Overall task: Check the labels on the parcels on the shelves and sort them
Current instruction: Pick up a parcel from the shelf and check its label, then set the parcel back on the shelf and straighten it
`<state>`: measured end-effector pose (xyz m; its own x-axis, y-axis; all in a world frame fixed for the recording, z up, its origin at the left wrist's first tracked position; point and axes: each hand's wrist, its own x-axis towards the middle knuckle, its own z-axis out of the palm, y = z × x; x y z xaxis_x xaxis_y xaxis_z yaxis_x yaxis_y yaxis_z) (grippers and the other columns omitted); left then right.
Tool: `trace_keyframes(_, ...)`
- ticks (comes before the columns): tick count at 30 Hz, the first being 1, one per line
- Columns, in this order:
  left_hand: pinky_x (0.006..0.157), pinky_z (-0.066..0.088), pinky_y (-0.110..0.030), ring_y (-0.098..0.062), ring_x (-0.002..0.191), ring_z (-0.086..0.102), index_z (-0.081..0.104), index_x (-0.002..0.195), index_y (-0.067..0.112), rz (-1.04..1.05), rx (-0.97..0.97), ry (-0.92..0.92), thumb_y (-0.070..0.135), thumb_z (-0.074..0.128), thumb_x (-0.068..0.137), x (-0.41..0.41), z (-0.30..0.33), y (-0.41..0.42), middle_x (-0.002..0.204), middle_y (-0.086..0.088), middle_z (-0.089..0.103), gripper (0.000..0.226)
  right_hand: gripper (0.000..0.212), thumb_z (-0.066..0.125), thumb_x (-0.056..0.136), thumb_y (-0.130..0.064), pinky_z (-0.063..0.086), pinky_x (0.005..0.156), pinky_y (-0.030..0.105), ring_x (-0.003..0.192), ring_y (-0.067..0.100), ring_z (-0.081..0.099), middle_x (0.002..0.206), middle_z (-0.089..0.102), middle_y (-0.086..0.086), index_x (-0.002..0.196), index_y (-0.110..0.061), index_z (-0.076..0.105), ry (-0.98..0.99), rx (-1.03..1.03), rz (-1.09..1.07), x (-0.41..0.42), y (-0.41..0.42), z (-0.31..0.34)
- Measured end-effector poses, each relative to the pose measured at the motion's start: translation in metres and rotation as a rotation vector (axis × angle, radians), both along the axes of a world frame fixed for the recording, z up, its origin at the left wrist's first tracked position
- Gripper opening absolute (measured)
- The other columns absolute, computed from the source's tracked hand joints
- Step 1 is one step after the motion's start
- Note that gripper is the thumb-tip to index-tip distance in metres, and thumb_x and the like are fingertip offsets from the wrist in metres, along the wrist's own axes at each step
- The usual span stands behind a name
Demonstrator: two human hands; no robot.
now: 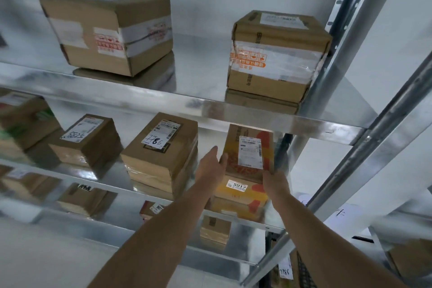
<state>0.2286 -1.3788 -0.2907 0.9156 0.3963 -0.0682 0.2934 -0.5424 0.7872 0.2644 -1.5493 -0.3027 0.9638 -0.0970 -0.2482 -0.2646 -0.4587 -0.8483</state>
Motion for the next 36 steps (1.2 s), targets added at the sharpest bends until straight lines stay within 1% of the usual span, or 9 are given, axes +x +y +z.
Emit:
trace_keyframes(3, 0.102, 0.051, -0.046, -0.031, 0.125, 0.06, 0.052, 0.141, 0.012, -0.001, 0.171, -0.107, 0.037, 0.041, 0.108, -0.01, 0.011, 0.045, 0.139, -0.012, 0.061, 0.043, 0.037, 0.048, 0.106, -0.028, 0.061, 0.063, 0.034, 0.073, 0.015, 0.064, 0.124, 0.058, 0.001, 0.141, -0.022, 0.038, -0.174, -0.179, -0.059, -0.007, 0.015, 0.017)
trace_keyframes(5, 0.085, 0.051, -0.041, -0.036, 0.109, 0.065, 0.06, 0.122, 0.008, 0.034, 0.243, -0.133, 0.032, 0.04, 0.107, -0.016, 0.02, 0.087, 0.116, -0.015, 0.068, 0.035, 0.042, 0.05, 0.102, -0.027, 0.056, 0.095, 0.049, 0.113, 0.03, 0.06, 0.142, 0.052, 0.007, 0.142, -0.021, 0.039, -0.286, -0.332, -0.064, -0.01, 0.031, 0.021)
trace_keyframes(7, 0.091, 0.051, -0.044, -0.037, 0.117, 0.062, 0.059, 0.13, 0.008, 0.117, 0.247, -0.153, 0.027, 0.044, 0.107, -0.024, 0.026, 0.132, 0.124, -0.015, 0.066, 0.034, 0.05, 0.053, 0.102, -0.027, 0.038, 0.116, 0.052, 0.14, 0.033, 0.041, 0.152, 0.043, 0.012, 0.148, -0.015, 0.038, -0.396, -0.406, -0.007, -0.014, 0.054, 0.028)
trace_keyframes(12, 0.111, 0.04, -0.051, -0.039, 0.139, 0.043, 0.037, 0.15, -0.002, 0.2, 0.243, -0.064, 0.03, 0.046, 0.107, -0.035, 0.011, 0.231, 0.149, -0.024, 0.046, 0.055, 0.043, 0.048, 0.104, -0.025, 0.052, 0.093, 0.039, 0.112, 0.027, 0.059, 0.127, 0.059, 0.012, 0.144, -0.011, 0.044, -0.553, -0.38, 0.103, -0.027, 0.137, 0.03)
trace_keyframes(18, 0.101, 0.047, -0.042, -0.037, 0.128, 0.054, 0.046, 0.143, -0.005, 0.019, -0.046, 0.265, 0.056, 0.043, 0.103, -0.019, -0.017, 0.294, 0.144, -0.022, 0.052, 0.073, 0.068, 0.043, 0.104, -0.05, 0.045, 0.095, 0.035, 0.132, 0.027, 0.051, 0.154, 0.043, 0.01, 0.156, -0.007, 0.031, 0.054, -0.053, 0.076, -0.038, 0.238, 0.013)
trace_keyframes(25, 0.084, 0.05, -0.036, -0.031, 0.109, 0.065, 0.06, 0.135, 0.012, -0.173, -0.433, 0.287, 0.044, 0.052, 0.104, -0.015, -0.032, 0.312, 0.126, -0.012, 0.067, 0.045, 0.059, 0.048, 0.102, -0.052, 0.042, 0.058, 0.025, 0.085, 0.019, 0.061, 0.102, 0.067, 0.006, 0.131, -0.002, 0.059, 0.203, 0.079, -0.002, -0.047, 0.275, -0.013)
trace_keyframes(30, 0.102, 0.053, -0.047, -0.03, 0.113, 0.066, 0.06, 0.134, 0.018, -0.183, -0.528, 0.262, 0.04, 0.055, 0.104, -0.02, -0.034, 0.315, 0.125, -0.009, 0.068, 0.038, 0.054, 0.049, 0.103, -0.05, 0.05, 0.073, 0.03, 0.098, 0.022, 0.063, 0.116, 0.068, 0.007, 0.134, -0.007, 0.059, 0.219, 0.111, -0.001, -0.049, 0.278, -0.01)
trace_keyframes(33, 0.092, 0.056, -0.039, -0.023, 0.102, 0.067, 0.062, 0.127, 0.019, -0.156, -0.641, 0.234, 0.032, 0.057, 0.104, -0.027, -0.028, 0.316, 0.116, -0.005, 0.07, 0.027, 0.056, 0.055, 0.099, -0.053, 0.053, 0.099, 0.044, 0.11, 0.026, 0.064, 0.121, 0.069, 0.005, 0.136, -0.011, 0.059, 0.23, 0.144, -0.002, -0.047, 0.275, -0.014)
trace_keyframes(36, 0.088, 0.055, -0.034, -0.018, 0.098, 0.067, 0.062, 0.128, 0.017, -0.135, -0.667, 0.214, 0.026, 0.061, 0.102, -0.039, -0.026, 0.32, 0.117, -0.004, 0.07, 0.028, 0.046, 0.062, 0.097, -0.045, 0.055, 0.099, 0.047, 0.108, 0.025, 0.065, 0.117, 0.07, 0.003, 0.131, -0.014, 0.06, 0.235, 0.215, -0.01, -0.051, 0.273, -0.016)
